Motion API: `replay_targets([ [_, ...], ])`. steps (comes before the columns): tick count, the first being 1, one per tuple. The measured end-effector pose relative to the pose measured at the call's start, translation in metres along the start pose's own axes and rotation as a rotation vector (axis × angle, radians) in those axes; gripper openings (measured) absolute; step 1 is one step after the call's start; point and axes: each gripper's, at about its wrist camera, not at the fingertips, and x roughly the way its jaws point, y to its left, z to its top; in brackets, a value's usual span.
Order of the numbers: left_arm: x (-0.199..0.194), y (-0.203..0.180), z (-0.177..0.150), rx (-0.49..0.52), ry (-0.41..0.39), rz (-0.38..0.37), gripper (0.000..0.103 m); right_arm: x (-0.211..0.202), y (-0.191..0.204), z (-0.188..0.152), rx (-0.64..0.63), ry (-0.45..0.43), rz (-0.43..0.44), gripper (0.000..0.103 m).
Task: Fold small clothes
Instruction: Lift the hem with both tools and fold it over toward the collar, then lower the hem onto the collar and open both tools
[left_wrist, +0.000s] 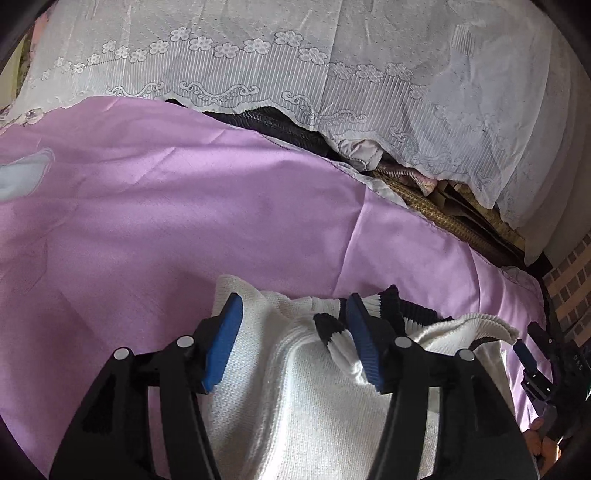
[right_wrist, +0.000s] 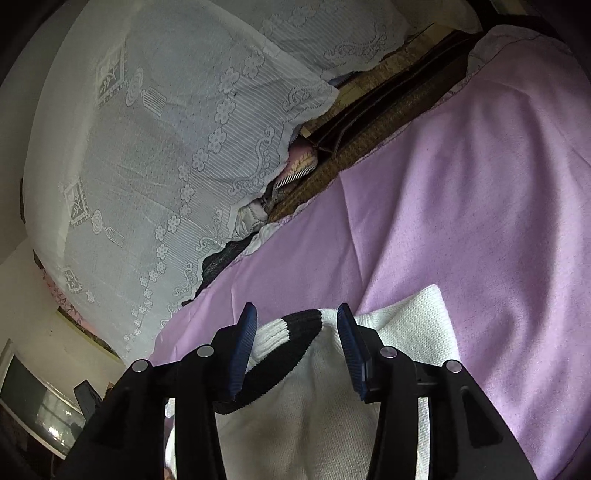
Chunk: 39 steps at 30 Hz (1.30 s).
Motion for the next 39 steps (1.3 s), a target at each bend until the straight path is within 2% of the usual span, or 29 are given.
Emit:
replay_targets([
  [3, -0.015, 0.000, 0.004, -0.010, -0.023, -0.028, 0.056, 0.000, 0.011, -0.002, -0.058, 0.009, -0.009, 0.046],
  [6, -0.026, -0.014, 0.004, 0.037, -0.038, -0.058, 0.060, 0.008, 0.025, -0.004, -0.167, 0.033, -0.082, 0.047],
  [8, -0.024, -0.028, 0.000, 0.102, -0.038, -0.036, 0.065, 0.010, 0.030, -0.004, -0.231, 0.036, -0.140, 0.059],
  [10, -0.015, -0.037, -0.004, 0.146, -0.018, -0.010, 0.067, 0.014, 0.032, -0.002, -0.262, 0.063, -0.161, 0.067],
  [12, -0.004, -0.040, -0.008, 0.174, 0.019, 0.001, 0.068, 0.016, 0.031, 0.001, -0.279, 0.076, -0.168, 0.071],
  [14, 0.007, -0.041, -0.010, 0.188, 0.048, 0.006, 0.075, 0.021, 0.030, 0.003, -0.299, 0.100, -0.185, 0.077],
  [16, 0.017, -0.040, -0.009, 0.185, 0.054, 0.044, 0.085, 0.025, 0.026, 0.004, -0.301, 0.123, -0.193, 0.077],
  [18, 0.026, -0.036, -0.006, 0.155, 0.061, 0.081, 0.090, 0.027, 0.022, 0.005, -0.285, 0.132, -0.183, 0.077],
  [20, 0.029, -0.031, -0.002, 0.117, 0.068, 0.073, 0.090, 0.031, 0.019, 0.005, -0.270, 0.143, -0.179, 0.077],
  [25, 0.021, -0.024, -0.001, 0.089, 0.041, 0.052, 0.088, 0.050, 0.025, -0.001, -0.358, 0.174, -0.246, 0.077],
  [26, 0.022, -0.025, -0.002, 0.098, 0.049, 0.042, 0.088, 0.054, 0.024, -0.003, -0.364, 0.183, -0.249, 0.076],
  [27, 0.023, -0.026, -0.003, 0.108, 0.057, 0.046, 0.088, 0.055, 0.023, -0.004, -0.364, 0.189, -0.245, 0.071],
  [28, 0.026, -0.027, -0.005, 0.121, 0.066, 0.068, 0.088, 0.057, 0.021, -0.004, -0.356, 0.203, -0.235, 0.039],
  [29, 0.031, -0.027, -0.006, 0.136, 0.084, 0.097, 0.089, 0.056, 0.018, -0.003, -0.340, 0.203, -0.230, 0.018],
  [31, 0.039, -0.023, -0.010, 0.136, 0.109, 0.159, 0.088, 0.049, 0.012, 0.002, -0.297, 0.169, -0.222, 0.013],
  [34, 0.041, -0.009, -0.011, 0.087, 0.120, 0.228, 0.088, 0.048, -0.015, 0.007, -0.182, 0.174, -0.288, 0.013],
  [35, 0.042, -0.003, -0.011, 0.063, 0.127, 0.233, 0.090, 0.053, -0.029, 0.006, -0.128, 0.201, -0.302, 0.015],
  [36, 0.045, 0.002, -0.011, 0.039, 0.148, 0.217, 0.090, 0.057, -0.038, 0.005, -0.087, 0.230, -0.278, 0.016],
  [39, 0.042, 0.005, -0.012, 0.035, 0.144, 0.219, 0.090, 0.046, -0.036, 0.007, -0.067, 0.185, -0.237, 0.022],
])
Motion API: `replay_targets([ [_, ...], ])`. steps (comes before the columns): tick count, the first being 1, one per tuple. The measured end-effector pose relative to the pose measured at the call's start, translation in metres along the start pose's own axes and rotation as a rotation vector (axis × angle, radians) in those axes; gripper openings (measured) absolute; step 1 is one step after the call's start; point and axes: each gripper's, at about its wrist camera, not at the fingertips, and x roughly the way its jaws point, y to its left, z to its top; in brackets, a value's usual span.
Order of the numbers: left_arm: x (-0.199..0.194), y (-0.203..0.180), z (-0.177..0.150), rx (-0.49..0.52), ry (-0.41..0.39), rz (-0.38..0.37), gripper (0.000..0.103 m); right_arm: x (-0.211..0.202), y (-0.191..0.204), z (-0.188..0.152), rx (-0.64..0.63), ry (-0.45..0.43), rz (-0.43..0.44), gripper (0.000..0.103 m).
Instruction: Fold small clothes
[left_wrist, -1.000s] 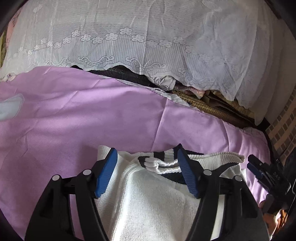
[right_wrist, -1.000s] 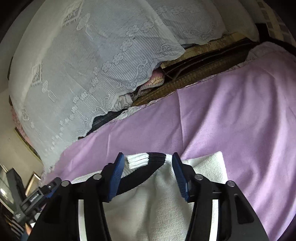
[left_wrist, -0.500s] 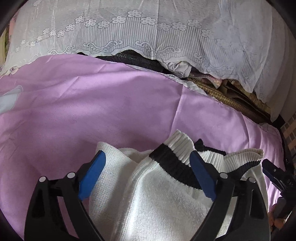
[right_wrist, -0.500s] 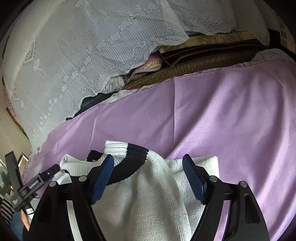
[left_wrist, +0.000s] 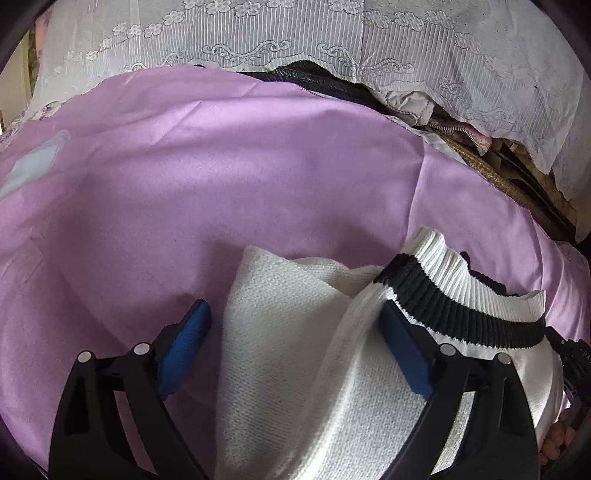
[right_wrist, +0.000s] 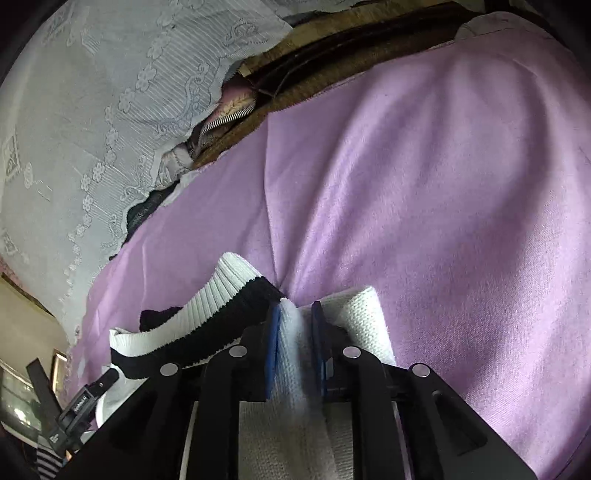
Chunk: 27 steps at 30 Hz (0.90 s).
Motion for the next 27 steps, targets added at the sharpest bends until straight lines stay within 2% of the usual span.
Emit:
replay_targets([
  [2, -0.010, -0.005, -0.003, 0.030, -0.036, 0.005, 0.088, -0.012, 0.004, -0.001, -0.004, -0.063, -0.012, 0.029],
  [5, -0.034, -0.017, -0.004, 0.069, -0.094, -0.085, 0.088, -0.030, 0.021, -0.002, -0.052, -0.120, 0.056, 0.029],
  [8, -0.048, -0.037, -0.005, 0.133, -0.106, -0.200, 0.088, -0.035, 0.043, -0.008, -0.133, -0.107, 0.113, 0.029],
  [9, -0.047, -0.046, -0.006, 0.161, -0.100, -0.208, 0.088, -0.031, 0.052, -0.012, -0.163, -0.083, 0.120, 0.030],
  [11, -0.032, -0.058, -0.010, 0.220, -0.068, -0.132, 0.091, -0.017, 0.065, -0.021, -0.222, -0.022, 0.110, 0.037],
  [13, -0.001, -0.056, -0.014, 0.241, 0.019, -0.019, 0.095, 0.003, 0.067, -0.028, -0.263, 0.052, 0.019, 0.047],
  [14, 0.010, -0.048, -0.011, 0.206, 0.067, -0.050, 0.096, 0.011, 0.062, -0.031, -0.265, 0.067, -0.005, 0.043],
  [15, 0.008, -0.041, -0.006, 0.166, 0.066, -0.080, 0.096, 0.012, 0.059, -0.031, -0.266, 0.051, -0.019, 0.040],
  [16, 0.003, -0.035, -0.003, 0.145, 0.045, -0.060, 0.095, 0.009, 0.059, -0.030, -0.265, 0.041, -0.035, 0.031],
  [17, 0.000, -0.032, -0.004, 0.144, 0.018, -0.004, 0.095, 0.005, 0.059, -0.030, -0.259, 0.027, -0.042, 0.029],
  [18, -0.003, -0.029, -0.006, 0.147, 0.010, 0.005, 0.093, -0.001, 0.059, -0.030, -0.253, -0.003, -0.052, 0.029],
  [19, -0.010, -0.028, -0.008, 0.160, -0.001, -0.008, 0.091, -0.008, 0.060, -0.032, -0.252, -0.031, -0.057, 0.031],
  [21, -0.030, -0.029, -0.013, 0.202, -0.055, -0.048, 0.091, -0.018, 0.062, -0.036, -0.255, -0.048, -0.008, 0.033],
  [23, -0.049, -0.035, -0.020, 0.253, -0.086, -0.134, 0.091, -0.030, 0.069, -0.043, -0.273, -0.048, 0.061, 0.033],
  [25, -0.060, -0.048, -0.032, 0.320, -0.077, -0.211, 0.091, -0.035, 0.083, -0.052, -0.320, -0.036, 0.092, 0.033],
  [26, -0.060, -0.055, -0.038, 0.364, -0.070, -0.206, 0.092, -0.035, 0.089, -0.056, -0.343, -0.018, 0.104, 0.033],
  [27, -0.057, -0.061, -0.048, 0.416, -0.067, -0.157, 0.092, -0.033, 0.095, -0.060, -0.364, 0.005, 0.109, 0.033],
])
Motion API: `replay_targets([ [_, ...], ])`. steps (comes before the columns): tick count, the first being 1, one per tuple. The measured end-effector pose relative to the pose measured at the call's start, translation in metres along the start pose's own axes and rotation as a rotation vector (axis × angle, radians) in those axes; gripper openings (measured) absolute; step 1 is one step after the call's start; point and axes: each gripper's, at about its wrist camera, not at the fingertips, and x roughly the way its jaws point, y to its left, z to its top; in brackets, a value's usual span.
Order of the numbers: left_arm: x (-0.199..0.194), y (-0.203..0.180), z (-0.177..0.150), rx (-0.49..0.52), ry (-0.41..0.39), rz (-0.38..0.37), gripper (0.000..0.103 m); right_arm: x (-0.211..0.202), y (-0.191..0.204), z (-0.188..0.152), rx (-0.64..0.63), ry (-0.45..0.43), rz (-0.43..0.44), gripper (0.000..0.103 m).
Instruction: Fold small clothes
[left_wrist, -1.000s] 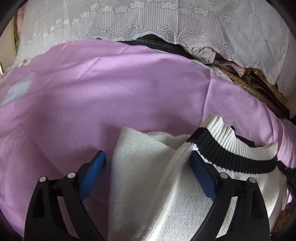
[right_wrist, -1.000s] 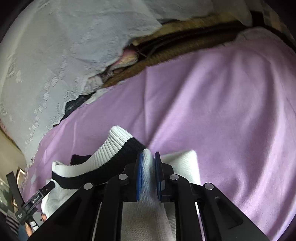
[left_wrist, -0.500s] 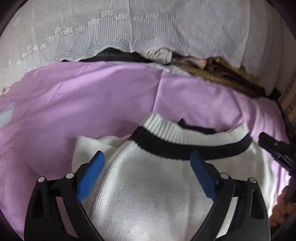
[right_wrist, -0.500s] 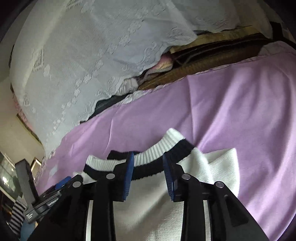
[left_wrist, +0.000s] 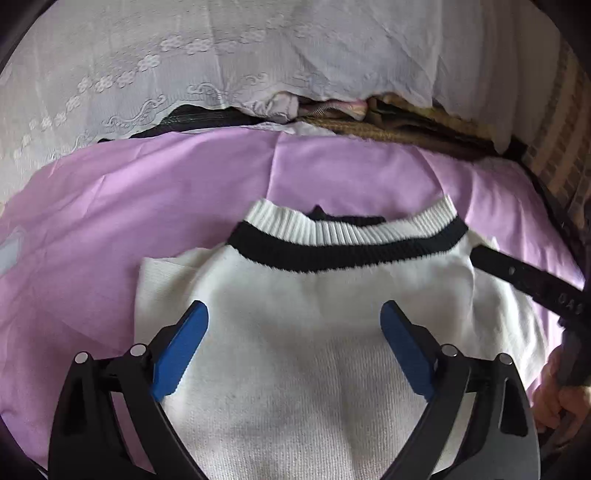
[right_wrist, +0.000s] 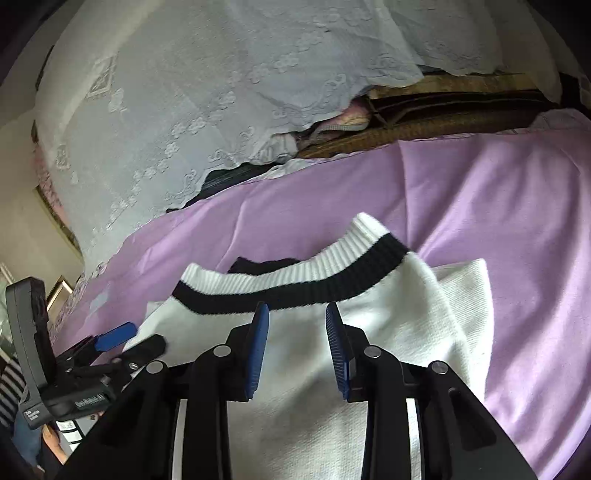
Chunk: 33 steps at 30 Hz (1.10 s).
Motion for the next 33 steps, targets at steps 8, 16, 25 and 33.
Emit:
replay_targets([
  [8, 0.015, -0.011, -0.017, 0.055, 0.027, 0.112, 0.099, 0.020, 0.016, -0.021, -0.116, 0.081, -0.128, 0.037],
  [16, -0.016, 0.009, -0.034, -0.054, -0.003, 0.013, 0.099, -0.011, 0.016, -0.037, -0.052, 0.010, -0.092, 0.039],
  [25, -0.029, -0.003, -0.060, 0.023, -0.002, 0.105, 0.098, -0.023, 0.029, -0.062, -0.147, 0.050, -0.143, 0.061],
  [33, -0.051, 0.008, -0.074, -0.038, -0.031, 0.148, 0.098, -0.057, 0.028, -0.080, -0.127, -0.018, -0.169, 0.061],
])
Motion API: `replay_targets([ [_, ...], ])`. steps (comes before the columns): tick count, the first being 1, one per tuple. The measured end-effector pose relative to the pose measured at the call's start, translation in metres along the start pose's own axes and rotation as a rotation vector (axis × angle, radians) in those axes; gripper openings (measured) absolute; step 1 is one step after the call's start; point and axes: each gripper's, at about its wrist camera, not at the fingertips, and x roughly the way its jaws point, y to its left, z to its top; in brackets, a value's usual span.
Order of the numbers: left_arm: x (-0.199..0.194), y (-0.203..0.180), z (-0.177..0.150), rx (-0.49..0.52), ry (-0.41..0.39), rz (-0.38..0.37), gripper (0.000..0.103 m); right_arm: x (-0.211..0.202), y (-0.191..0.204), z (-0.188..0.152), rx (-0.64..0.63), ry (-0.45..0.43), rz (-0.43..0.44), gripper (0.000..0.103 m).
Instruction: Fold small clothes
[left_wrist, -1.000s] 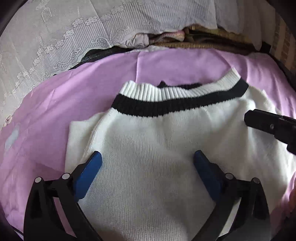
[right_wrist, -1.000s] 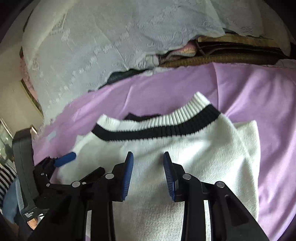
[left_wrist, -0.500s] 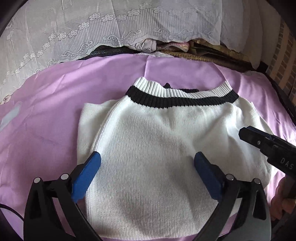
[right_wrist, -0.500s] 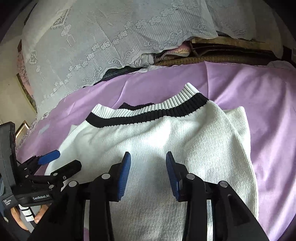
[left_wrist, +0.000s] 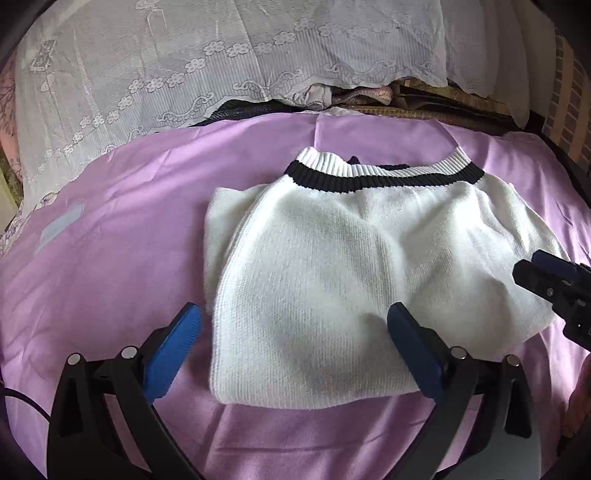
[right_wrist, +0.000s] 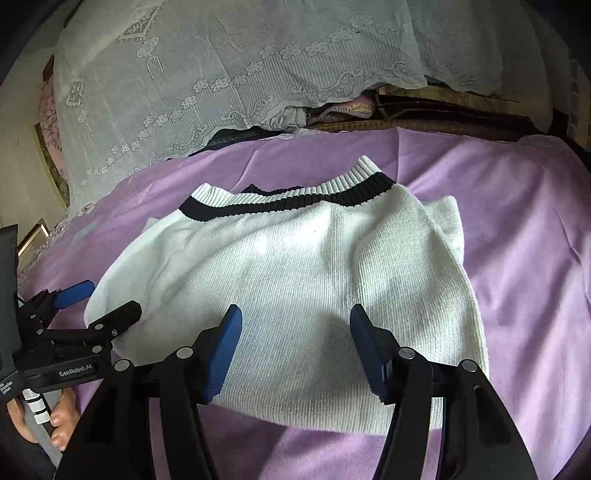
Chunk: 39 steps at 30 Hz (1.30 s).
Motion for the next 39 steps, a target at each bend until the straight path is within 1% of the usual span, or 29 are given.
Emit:
replay_targets([
  [4, -0.003, 0.009, -0.004, -0.038, 0.014, 0.002, 0.098, -0.004, -0.004, -0.006, -0.001, 0.022, -0.021, 0.062],
  [6, -0.002, 0.011, -0.006, -0.038, 0.026, 0.010, 0.098, 0.001, -0.006, -0.011, 0.002, 0.070, -0.016, 0.068],
  [7, -0.001, 0.011, -0.008, -0.034, 0.039, 0.013, 0.098, 0.004, -0.005, -0.014, -0.002, 0.091, -0.009, 0.073],
  [9, 0.005, 0.011, -0.011, -0.029, 0.076, 0.017, 0.099, 0.002, -0.003, -0.017, -0.010, 0.098, -0.006, 0.076],
  [11, 0.012, 0.016, -0.013, -0.053, 0.116, -0.009, 0.099, -0.001, -0.003, -0.021, -0.014, 0.101, -0.001, 0.079],
  [14, 0.015, 0.029, -0.017, -0.115, 0.146, -0.063, 0.099, -0.006, -0.004, -0.026, -0.007, 0.101, 0.010, 0.080],
  [16, 0.010, 0.033, -0.020, -0.135, 0.135, -0.066, 0.099, -0.011, -0.005, -0.029, -0.005, 0.098, 0.010, 0.081],
  [17, 0.005, 0.033, -0.021, -0.138, 0.117, -0.057, 0.099, -0.015, -0.005, -0.030, -0.001, 0.088, 0.006, 0.080],
  [18, -0.002, 0.033, -0.023, -0.135, 0.096, -0.046, 0.099, -0.021, -0.005, -0.031, 0.005, 0.065, 0.002, 0.080],
  [20, -0.013, 0.028, -0.023, -0.117, 0.057, -0.034, 0.099, -0.037, -0.004, -0.029, 0.018, -0.016, -0.002, 0.080],
  [21, -0.018, 0.025, -0.021, -0.106, 0.037, -0.036, 0.099, -0.043, -0.003, -0.026, 0.024, -0.056, 0.015, 0.079],
  [22, -0.021, 0.022, -0.018, -0.099, 0.023, -0.041, 0.099, -0.047, -0.002, -0.021, 0.029, -0.087, 0.030, 0.076],
  [23, -0.021, 0.018, -0.012, -0.098, 0.016, -0.045, 0.099, -0.048, 0.001, -0.015, 0.029, -0.108, 0.038, 0.070],
  [24, -0.021, 0.014, -0.005, -0.098, 0.016, -0.051, 0.099, -0.047, 0.004, -0.008, 0.025, -0.122, 0.037, 0.066],
  [26, -0.017, 0.005, 0.008, -0.097, 0.017, -0.050, 0.099, -0.038, 0.009, 0.006, 0.021, -0.117, 0.050, 0.055],
  [28, -0.012, -0.003, 0.021, -0.096, 0.010, -0.026, 0.099, -0.026, 0.014, 0.020, 0.032, -0.111, 0.065, 0.052],
  [30, -0.004, -0.008, 0.031, -0.107, 0.009, -0.006, 0.099, -0.010, 0.019, 0.032, 0.035, -0.094, 0.066, 0.051],
  [32, 0.010, -0.011, 0.038, -0.129, 0.034, -0.011, 0.099, 0.013, 0.022, 0.040, 0.038, -0.064, 0.058, 0.051],
  [33, 0.017, -0.013, 0.038, -0.136, 0.048, -0.012, 0.099, 0.025, 0.022, 0.043, 0.039, -0.045, 0.046, 0.051],
  [34, 0.024, -0.015, 0.037, -0.132, 0.062, -0.004, 0.099, 0.039, 0.021, 0.043, 0.036, -0.012, 0.015, 0.051],
  [35, 0.033, -0.018, 0.034, -0.111, 0.076, 0.018, 0.099, 0.055, 0.017, 0.042, 0.035, 0.038, -0.037, 0.051],
  [36, 0.039, -0.022, 0.030, -0.078, 0.074, 0.045, 0.099, 0.066, 0.011, 0.038, 0.049, 0.065, -0.032, 0.050],
  [37, 0.040, -0.027, 0.027, -0.045, 0.056, 0.066, 0.099, 0.066, 0.004, 0.038, 0.080, 0.058, 0.001, 0.050],
  [39, 0.036, -0.032, 0.027, -0.023, 0.038, 0.082, 0.099, 0.062, 0.000, 0.038, 0.088, 0.061, 0.004, 0.045],
])
